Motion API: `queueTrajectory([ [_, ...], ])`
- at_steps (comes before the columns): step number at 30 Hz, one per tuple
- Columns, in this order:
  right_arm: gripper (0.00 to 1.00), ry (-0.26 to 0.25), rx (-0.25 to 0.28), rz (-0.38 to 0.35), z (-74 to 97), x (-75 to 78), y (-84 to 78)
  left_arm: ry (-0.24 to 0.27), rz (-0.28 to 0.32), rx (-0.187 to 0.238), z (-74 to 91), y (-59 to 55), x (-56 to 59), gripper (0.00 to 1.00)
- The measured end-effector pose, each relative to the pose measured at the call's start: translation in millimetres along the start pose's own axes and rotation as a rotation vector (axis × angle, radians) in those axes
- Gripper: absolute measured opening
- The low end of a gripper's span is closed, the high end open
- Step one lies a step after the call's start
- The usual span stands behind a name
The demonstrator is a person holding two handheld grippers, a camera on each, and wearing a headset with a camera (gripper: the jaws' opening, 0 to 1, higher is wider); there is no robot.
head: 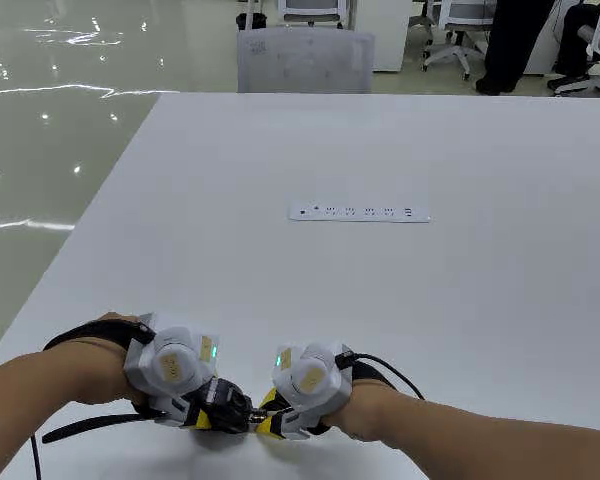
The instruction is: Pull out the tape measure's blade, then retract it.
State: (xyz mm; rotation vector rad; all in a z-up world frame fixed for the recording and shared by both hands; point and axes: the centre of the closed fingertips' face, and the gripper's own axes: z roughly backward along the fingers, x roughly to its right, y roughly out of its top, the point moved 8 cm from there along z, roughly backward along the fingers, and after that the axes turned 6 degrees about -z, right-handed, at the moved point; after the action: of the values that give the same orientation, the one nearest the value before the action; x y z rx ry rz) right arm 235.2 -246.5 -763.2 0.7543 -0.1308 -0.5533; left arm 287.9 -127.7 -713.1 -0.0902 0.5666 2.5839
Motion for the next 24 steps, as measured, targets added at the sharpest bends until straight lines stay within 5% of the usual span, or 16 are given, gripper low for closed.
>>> queueTrajectory([
  [12, 0.15, -0.012, -0.022, -0.044, -2.0, 0.2, 1.9, 0.008, 0.013, 0.003, -0.4, -0.2, 0.0, 0.31],
  [16, 0.15, -0.010, 0.032, -0.099, -5.7, -1.0, 6.1, 0.006, 0.016, 0.003, -0.5, 0.0, 0.0, 0.31],
  [19, 0.15, -0.024, 0.028, -0.035, -7.2, -0.4, 6.7, 0.008, 0.031, 0.004, -0.3, -0.9, 0.4, 0.31],
  [24, 0.14, -0.012, 0.021, -0.032, -4.9, -2.0, 5.2, 0.003, 0.022, 0.006, 0.1, -0.8, 0.8, 0.31],
])
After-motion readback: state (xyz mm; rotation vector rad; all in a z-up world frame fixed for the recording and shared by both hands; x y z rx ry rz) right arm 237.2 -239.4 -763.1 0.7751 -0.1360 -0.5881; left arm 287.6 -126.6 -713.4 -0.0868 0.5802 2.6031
